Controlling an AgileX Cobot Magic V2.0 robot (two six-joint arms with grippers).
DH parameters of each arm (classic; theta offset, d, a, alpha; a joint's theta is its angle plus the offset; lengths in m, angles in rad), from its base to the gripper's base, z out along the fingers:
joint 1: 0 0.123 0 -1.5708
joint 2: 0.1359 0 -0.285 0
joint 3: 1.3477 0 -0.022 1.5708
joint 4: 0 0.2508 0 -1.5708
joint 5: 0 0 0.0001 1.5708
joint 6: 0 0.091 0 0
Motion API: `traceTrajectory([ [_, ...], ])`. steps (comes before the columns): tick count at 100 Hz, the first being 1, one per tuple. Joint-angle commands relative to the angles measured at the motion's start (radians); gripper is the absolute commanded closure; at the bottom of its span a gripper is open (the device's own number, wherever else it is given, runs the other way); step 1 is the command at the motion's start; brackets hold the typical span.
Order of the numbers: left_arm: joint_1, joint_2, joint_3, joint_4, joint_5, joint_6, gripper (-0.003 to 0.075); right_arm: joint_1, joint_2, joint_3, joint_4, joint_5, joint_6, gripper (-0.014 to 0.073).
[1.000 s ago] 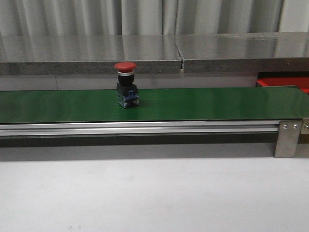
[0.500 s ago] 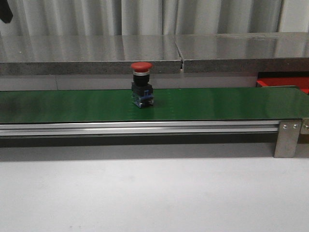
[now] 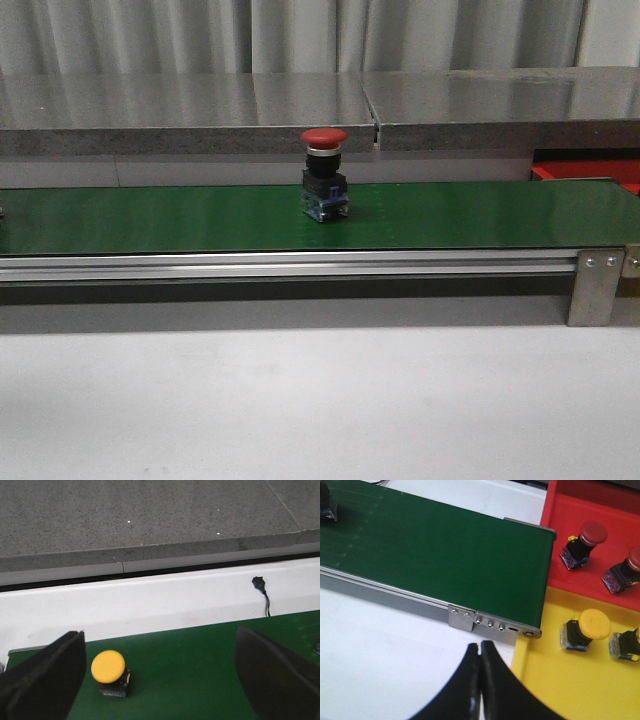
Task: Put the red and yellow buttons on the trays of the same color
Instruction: 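Set the yellow button on the belt and open the left gripper, then lower the right gripper onto the red button at the belt end and grasp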
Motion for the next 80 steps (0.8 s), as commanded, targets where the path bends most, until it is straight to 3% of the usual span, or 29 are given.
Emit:
traceTrajectory([
  [1, -0.01, -0.136, 0.1, -0.017, -0.131, 0.0, 0.0134, 0.001, -0.008, -0.026, 0.008, -0.058, -0.006, 0.0662],
  [20, -0.01, -0.359, 0.34, -0.016, -0.199, 0.0, 0.0137, 0.001, -0.008, -0.026, 0.008, -0.058, -0.006, 0.0662],
  [31, -0.01, -0.459, 0.433, -0.016, -0.202, 0.0, 0.0192, 0.001, -0.008, -0.026, 0.008, -0.058, -0.006, 0.0662],
  [45, -0.01, -0.549, 0.515, -0.016, -0.202, 0.0, 0.0376, 0.001, -0.008, -0.026, 0.007, -0.06, -0.006, 0.0662],
  [64, -0.01, -0.579, 0.541, -0.017, -0.203, 0.0, 0.0741, 0.001, -0.008, -0.026, 0.007, -0.061, -0.006, 0.0662],
  [80, -0.01, -0.579, 0.541, -0.017, -0.208, 0.0, 0.0739, 0.001, -0.008, -0.026, 0.008, -0.061, -0.006, 0.0662],
])
